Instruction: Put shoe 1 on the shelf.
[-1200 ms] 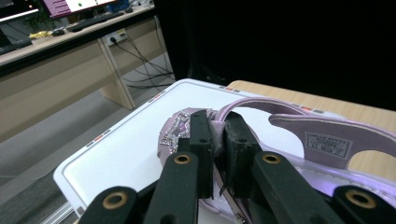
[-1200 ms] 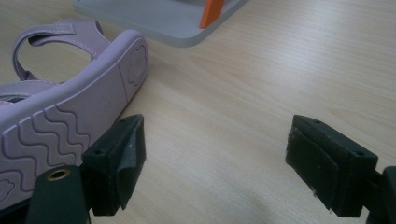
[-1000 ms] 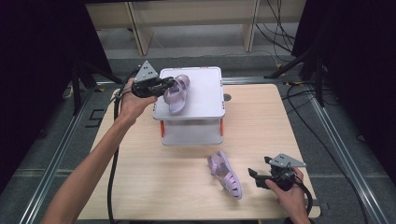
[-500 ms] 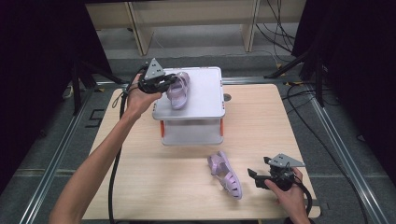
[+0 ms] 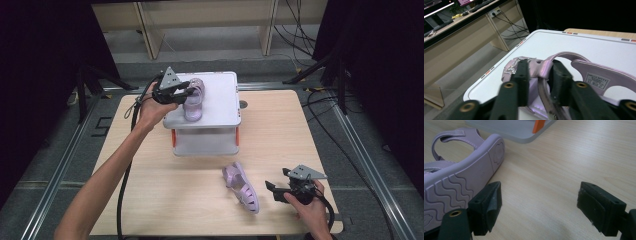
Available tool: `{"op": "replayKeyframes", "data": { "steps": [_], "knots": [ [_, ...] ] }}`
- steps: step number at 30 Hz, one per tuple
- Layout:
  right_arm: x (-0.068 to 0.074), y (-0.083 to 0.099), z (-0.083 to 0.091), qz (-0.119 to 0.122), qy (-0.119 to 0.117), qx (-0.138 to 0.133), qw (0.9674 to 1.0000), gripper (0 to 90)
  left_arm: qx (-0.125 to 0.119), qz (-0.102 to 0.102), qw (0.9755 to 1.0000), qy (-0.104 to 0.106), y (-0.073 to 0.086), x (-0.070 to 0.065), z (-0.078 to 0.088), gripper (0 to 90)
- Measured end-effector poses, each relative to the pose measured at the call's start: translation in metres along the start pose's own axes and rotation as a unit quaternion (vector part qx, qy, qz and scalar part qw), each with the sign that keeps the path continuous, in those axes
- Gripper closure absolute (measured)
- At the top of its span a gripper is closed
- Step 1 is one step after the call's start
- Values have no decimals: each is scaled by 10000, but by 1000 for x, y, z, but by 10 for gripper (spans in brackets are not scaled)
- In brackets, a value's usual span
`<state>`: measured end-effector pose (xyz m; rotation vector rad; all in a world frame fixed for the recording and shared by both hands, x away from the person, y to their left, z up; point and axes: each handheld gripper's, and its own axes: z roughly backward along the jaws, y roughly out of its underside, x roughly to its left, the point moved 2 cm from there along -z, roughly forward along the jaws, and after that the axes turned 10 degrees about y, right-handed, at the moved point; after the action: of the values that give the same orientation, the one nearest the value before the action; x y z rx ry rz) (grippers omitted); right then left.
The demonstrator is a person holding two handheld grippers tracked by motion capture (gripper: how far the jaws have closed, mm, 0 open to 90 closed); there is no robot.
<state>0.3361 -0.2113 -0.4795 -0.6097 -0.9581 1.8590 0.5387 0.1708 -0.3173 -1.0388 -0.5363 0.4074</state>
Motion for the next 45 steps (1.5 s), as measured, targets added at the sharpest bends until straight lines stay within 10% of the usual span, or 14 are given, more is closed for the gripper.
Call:
{"op": "replayKeyframes", "data": {
  "steps": [15,21,43,45],
  "knots": [
    [-2,-1,0,29,10,-149,9999,199,-214,640,9977,-29,-9,-12,34,343],
    [2,-1,1,-154,-114,-46,9998,199,-370,1193,9921,135,1,-30,52,261],
    [6,-2,2,-253,-101,-32,9996,199,-694,1078,9913,308,55,-97,108,228],
    [3,-3,1,10,-41,-187,9998,199,-714,1072,9912,308,64,-103,109,209]
  ]
}}
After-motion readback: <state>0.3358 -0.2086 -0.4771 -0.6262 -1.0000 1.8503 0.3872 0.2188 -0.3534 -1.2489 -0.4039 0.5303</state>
